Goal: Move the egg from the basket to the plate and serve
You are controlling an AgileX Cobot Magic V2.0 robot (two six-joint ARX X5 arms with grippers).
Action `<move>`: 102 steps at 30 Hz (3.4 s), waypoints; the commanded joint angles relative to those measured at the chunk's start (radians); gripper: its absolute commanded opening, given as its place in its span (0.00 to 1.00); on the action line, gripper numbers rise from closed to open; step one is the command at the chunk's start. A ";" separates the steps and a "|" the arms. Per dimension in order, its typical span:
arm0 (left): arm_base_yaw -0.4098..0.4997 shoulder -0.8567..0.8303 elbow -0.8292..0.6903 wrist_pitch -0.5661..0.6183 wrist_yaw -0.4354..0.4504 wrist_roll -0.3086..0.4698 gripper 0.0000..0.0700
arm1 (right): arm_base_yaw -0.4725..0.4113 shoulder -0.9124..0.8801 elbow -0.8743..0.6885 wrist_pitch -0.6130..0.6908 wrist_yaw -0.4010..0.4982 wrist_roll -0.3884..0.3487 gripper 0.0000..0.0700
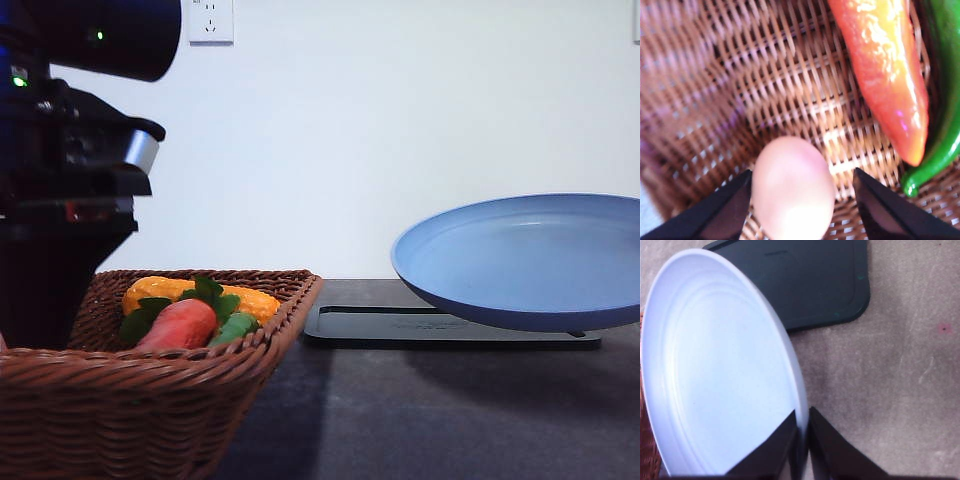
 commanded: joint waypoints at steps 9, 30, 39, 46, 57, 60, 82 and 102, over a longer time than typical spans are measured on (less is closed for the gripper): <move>-0.010 0.023 0.015 0.002 -0.002 0.005 0.35 | 0.000 0.004 0.012 0.008 -0.005 0.010 0.00; -0.043 0.013 0.288 -0.022 -0.012 0.058 0.22 | 0.069 0.005 0.012 -0.012 -0.122 0.057 0.00; -0.185 0.014 0.422 0.186 -0.012 0.068 0.22 | 0.232 0.007 0.012 -0.013 -0.122 0.098 0.00; -0.273 0.070 0.422 0.323 -0.012 0.123 0.22 | 0.287 0.007 0.012 -0.008 -0.121 0.100 0.00; -0.296 0.217 0.422 0.343 -0.012 0.154 0.22 | 0.287 0.007 0.012 -0.012 -0.121 0.100 0.00; -0.296 0.226 0.422 0.343 -0.012 0.154 0.22 | 0.287 0.007 0.012 -0.014 -0.122 0.101 0.00; -0.297 0.119 0.424 0.322 -0.013 0.153 0.65 | 0.283 0.059 0.021 -0.090 -0.183 0.133 0.00; -0.296 -0.544 0.424 0.255 -0.144 0.153 0.65 | 0.086 0.528 0.363 -0.088 -0.125 -0.020 0.00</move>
